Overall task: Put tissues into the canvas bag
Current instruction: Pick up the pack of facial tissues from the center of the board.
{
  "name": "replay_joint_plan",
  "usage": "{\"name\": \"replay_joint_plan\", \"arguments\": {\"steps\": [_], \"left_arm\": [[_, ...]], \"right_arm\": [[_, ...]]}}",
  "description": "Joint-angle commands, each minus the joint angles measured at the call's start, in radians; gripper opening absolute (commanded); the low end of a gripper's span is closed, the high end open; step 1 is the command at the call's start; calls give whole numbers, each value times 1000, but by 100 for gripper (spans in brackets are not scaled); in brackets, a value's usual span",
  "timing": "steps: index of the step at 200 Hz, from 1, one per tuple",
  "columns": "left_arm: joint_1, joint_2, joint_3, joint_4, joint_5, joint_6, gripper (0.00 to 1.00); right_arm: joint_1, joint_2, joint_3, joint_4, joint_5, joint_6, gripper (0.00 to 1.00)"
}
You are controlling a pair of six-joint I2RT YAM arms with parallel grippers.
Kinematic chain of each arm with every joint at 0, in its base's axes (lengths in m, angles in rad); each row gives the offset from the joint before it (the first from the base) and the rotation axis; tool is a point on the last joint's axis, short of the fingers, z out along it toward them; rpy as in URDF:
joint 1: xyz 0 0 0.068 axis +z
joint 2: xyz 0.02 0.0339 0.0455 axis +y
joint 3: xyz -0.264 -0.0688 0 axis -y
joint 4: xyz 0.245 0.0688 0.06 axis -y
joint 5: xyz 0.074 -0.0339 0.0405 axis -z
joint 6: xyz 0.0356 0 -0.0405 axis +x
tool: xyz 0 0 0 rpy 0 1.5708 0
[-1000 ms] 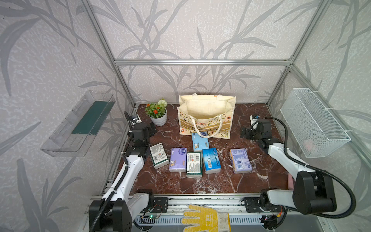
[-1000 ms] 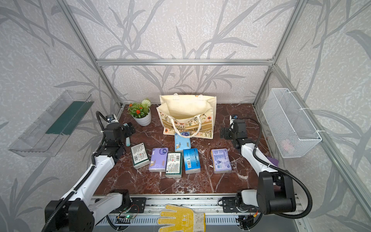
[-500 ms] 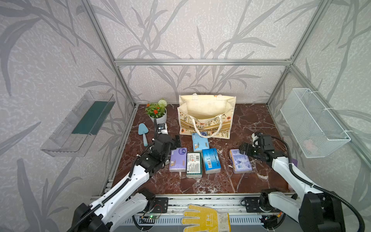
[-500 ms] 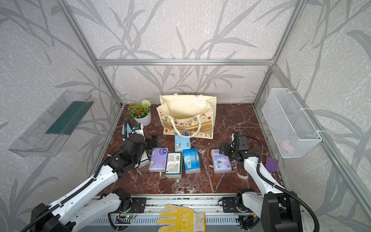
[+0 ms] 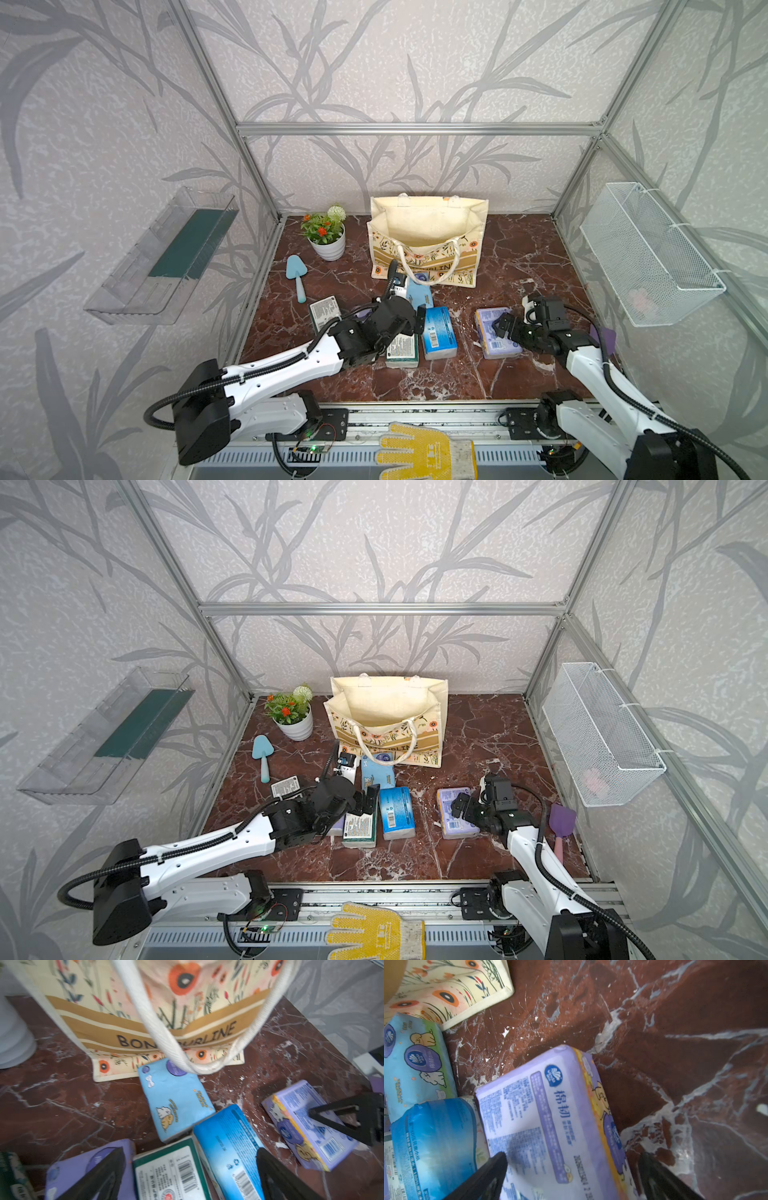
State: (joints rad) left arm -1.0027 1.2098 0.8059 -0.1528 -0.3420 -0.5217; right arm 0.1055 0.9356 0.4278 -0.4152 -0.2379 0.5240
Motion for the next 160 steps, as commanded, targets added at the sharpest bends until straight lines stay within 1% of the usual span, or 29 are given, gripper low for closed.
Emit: {"name": "replay_joint_plan", "arguments": {"steps": [1, 15, 37, 59, 90, 103, 116, 138, 153, 160], "left_arm": [[-6, 80, 83, 29, 151, -36, 97], [-6, 147, 137, 8, 215, 6, 97], [-7, 225, 234, -36, 238, 65, 97], [-7, 276, 292, -56, 291, 44, 97], [-7, 338, 328, -81, 356, -11, 95], [-7, 356, 343, -92, 370, -16, 95], [-7, 373, 369, -118, 376, -11, 94], [-7, 399, 408, -155, 385, -1, 93], [-5, 410, 418, -157, 403, -6, 92], [-7, 415, 420, -153, 418, -12, 92]], "right_arm": [[38, -2, -15, 44, -32, 62, 97], [76, 8, -24, 67, -15, 103, 96], [147, 27, -33, 130, 2, 194, 95], [200, 51, -37, 201, 23, 273, 95], [207, 99, -37, 308, 25, 361, 93], [207, 107, -24, 329, 19, 359, 93], [207, 96, -5, 304, 31, 335, 93], [205, 25, 12, 219, 91, 284, 93], [194, -24, -9, 181, 129, 269, 93], [180, -37, -28, 184, 125, 261, 93]]}}
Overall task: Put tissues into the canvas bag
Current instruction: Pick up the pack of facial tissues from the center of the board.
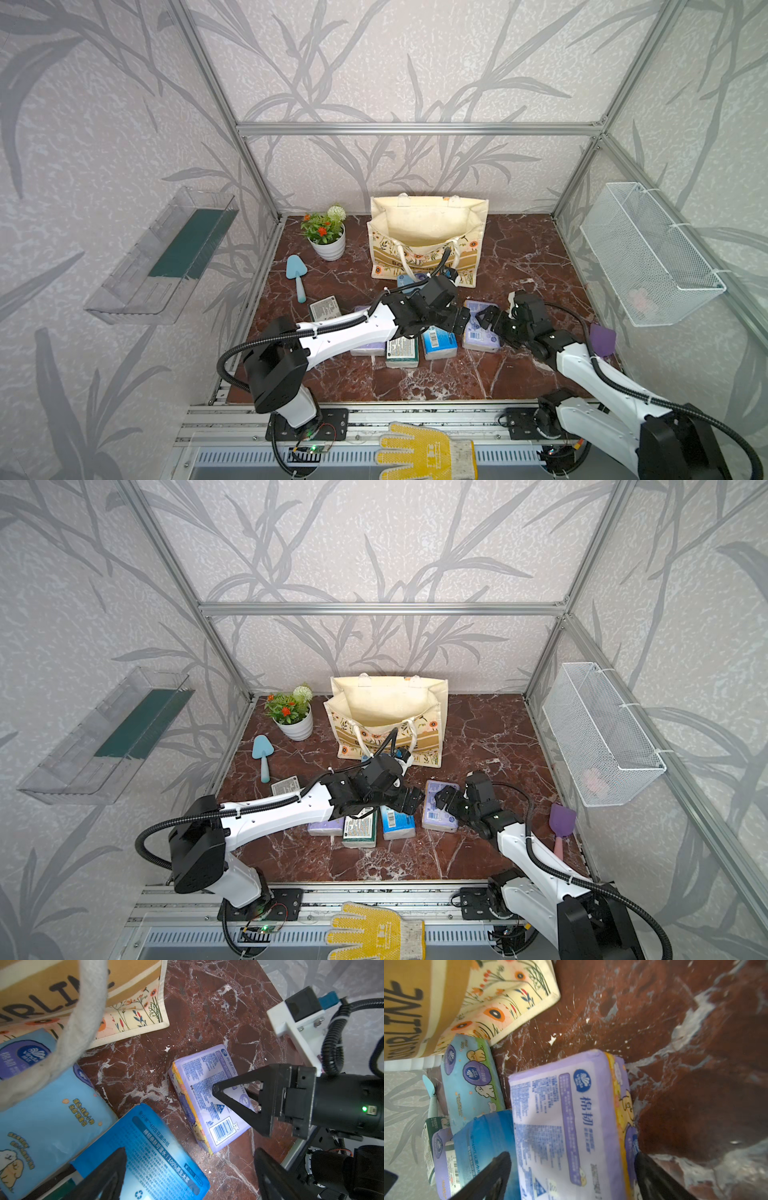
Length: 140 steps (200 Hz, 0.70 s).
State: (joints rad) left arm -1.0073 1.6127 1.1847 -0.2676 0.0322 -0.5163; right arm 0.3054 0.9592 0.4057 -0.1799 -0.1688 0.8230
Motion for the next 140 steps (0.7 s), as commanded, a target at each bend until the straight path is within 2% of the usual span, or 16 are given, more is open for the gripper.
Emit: {"name": "replay_joint_plan", "arguments": {"steps": [1, 28, 67, 93, 140], "left_arm": [[-2, 14, 41, -38, 46, -18, 92], [-3, 43, 52, -23, 114, -48, 87], [-11, 120, 112, -77, 127, -100, 77], [-18, 176, 146, -94, 129, -122, 69], [-19, 287, 244, -157, 99, -157, 58]], "right_arm": [[-24, -62, -9, -52, 53, -41, 93], [-112, -38, -8, -99, -32, -115, 87], [-116, 29, 23, -90, -121, -174, 83], [-116, 59, -15, -5, -173, -162, 81], [-119, 33, -86, 53, -154, -133, 78]]}}
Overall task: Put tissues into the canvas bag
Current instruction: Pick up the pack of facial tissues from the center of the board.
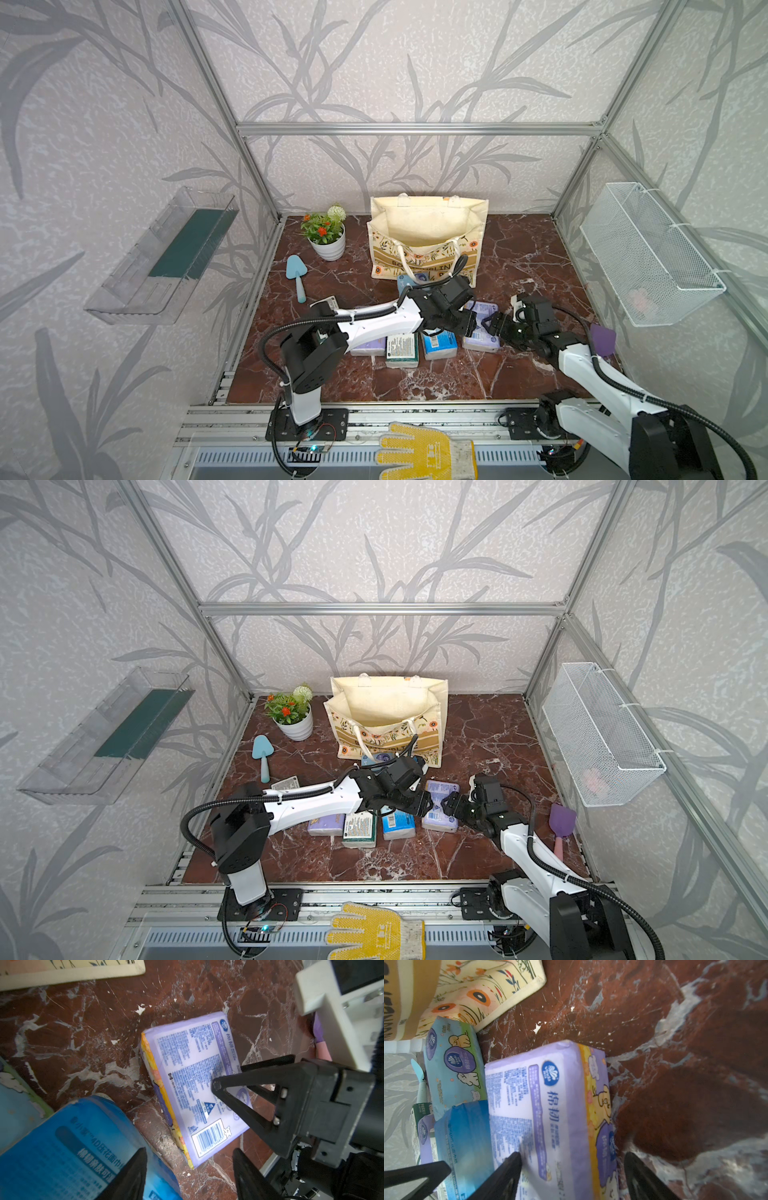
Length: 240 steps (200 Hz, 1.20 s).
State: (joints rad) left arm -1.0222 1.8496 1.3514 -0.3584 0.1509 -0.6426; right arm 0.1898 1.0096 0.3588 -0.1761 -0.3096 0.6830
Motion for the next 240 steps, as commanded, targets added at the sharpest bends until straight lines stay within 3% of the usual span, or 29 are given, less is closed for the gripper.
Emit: {"name": "replay_joint_plan", "arguments": {"steps": [1, 44, 86, 156, 195, 240], "left_arm": [[-4, 54, 80, -68, -19, -31, 57], [5, 158, 201, -138, -19, -37, 44], [30, 214, 266, -145, 9, -34, 40], [47, 287, 406, -190, 24, 25, 34], [33, 170, 271, -177, -72, 4, 36], [7, 103, 167, -163, -94, -34, 44]], "right_arm": [[-4, -17, -39, 49, -13, 7, 78], [-27, 36, -33, 76, -55, -5, 73], [-42, 37, -36, 123, -72, 21, 64], [-87, 49, -42, 164, -84, 44, 59], [-102, -16, -38, 74, -48, 3, 62], [-105, -10, -35, 53, -49, -19, 69]]}}
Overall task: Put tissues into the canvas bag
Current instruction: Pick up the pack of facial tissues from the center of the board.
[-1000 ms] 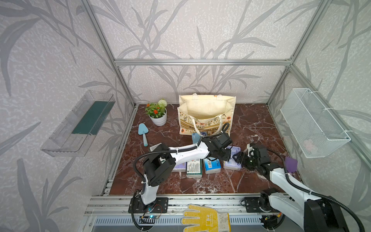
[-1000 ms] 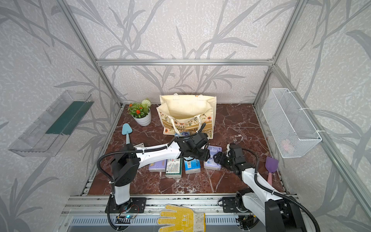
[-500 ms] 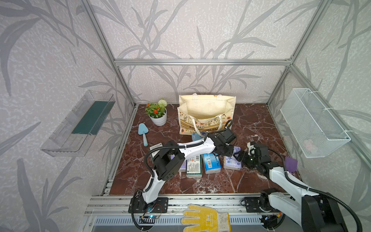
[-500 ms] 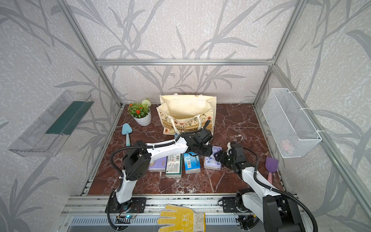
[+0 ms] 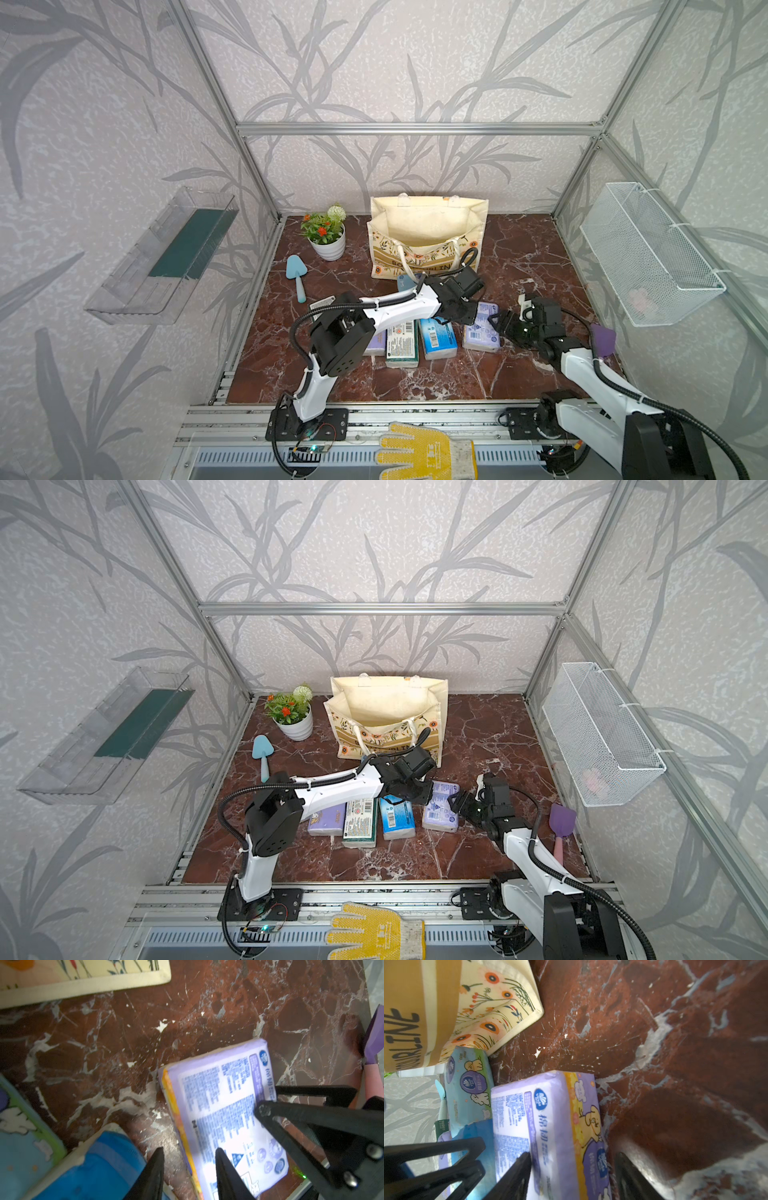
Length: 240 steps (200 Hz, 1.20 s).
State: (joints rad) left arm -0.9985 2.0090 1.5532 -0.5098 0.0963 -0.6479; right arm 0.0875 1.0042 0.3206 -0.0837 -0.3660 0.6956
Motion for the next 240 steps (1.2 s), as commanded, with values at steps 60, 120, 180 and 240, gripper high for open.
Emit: {"name": "replay_joint_plan", "arguments": {"steps": [60, 120, 180, 240], "left_arm": [[-17, 48, 46, -9, 42, -6, 45], [-3, 149, 158, -5, 162, -3, 40], [24, 180, 221, 16, 177, 0, 34], [57, 206, 303, -8, 177, 46, 33]], "right_arm": [[-3, -25, -24, -8, -22, -22, 69], [-7, 41, -51, 132, -95, 18, 68], [-17, 71, -52, 194, -101, 74, 56], [-24, 62, 36, 127, -75, 40, 57]]}}
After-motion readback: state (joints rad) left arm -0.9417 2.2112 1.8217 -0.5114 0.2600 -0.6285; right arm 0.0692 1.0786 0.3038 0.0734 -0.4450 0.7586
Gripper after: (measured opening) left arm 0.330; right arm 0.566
